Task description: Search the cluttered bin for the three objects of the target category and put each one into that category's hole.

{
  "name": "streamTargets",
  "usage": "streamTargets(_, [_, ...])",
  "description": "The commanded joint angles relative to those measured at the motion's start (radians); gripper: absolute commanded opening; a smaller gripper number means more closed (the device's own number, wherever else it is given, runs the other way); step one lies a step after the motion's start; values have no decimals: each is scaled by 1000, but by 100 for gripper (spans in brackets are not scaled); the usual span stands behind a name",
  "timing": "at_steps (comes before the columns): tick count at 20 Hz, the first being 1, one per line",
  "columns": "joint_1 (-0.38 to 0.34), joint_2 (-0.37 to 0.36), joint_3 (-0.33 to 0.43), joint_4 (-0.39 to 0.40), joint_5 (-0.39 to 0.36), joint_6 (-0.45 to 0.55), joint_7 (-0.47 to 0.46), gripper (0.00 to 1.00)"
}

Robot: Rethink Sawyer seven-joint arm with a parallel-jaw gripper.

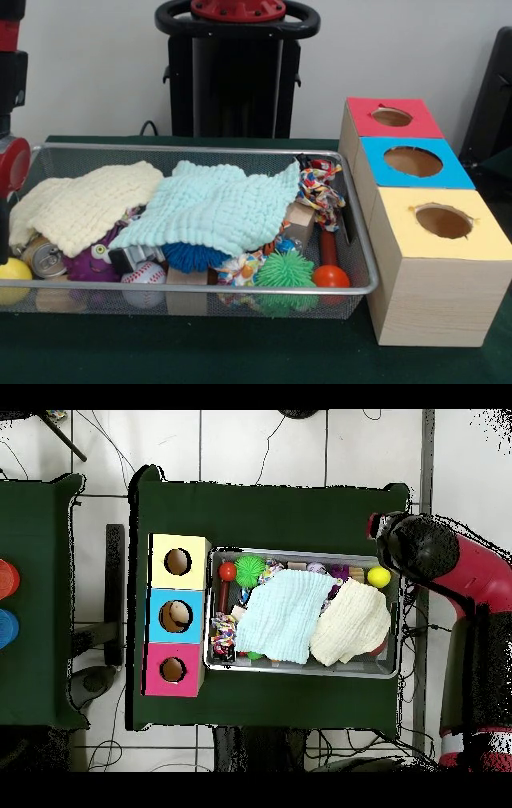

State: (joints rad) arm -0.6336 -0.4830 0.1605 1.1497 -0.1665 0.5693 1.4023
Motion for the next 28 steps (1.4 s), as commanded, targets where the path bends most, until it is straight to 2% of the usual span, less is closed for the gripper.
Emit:
streamTargets(1, [-14, 8, 84, 113, 6, 134, -27, 100])
streamTargets(11, [-3, -36, 75, 196, -2, 95, -6, 100])
streamTargets(20, [-3, -32, 83, 228, -9, 51, 5, 100])
streamTargets(22, [3, -24, 71, 225, -3, 34, 39, 100])
streamTargets(28, [75, 0, -62, 207, 40, 19, 273, 100])
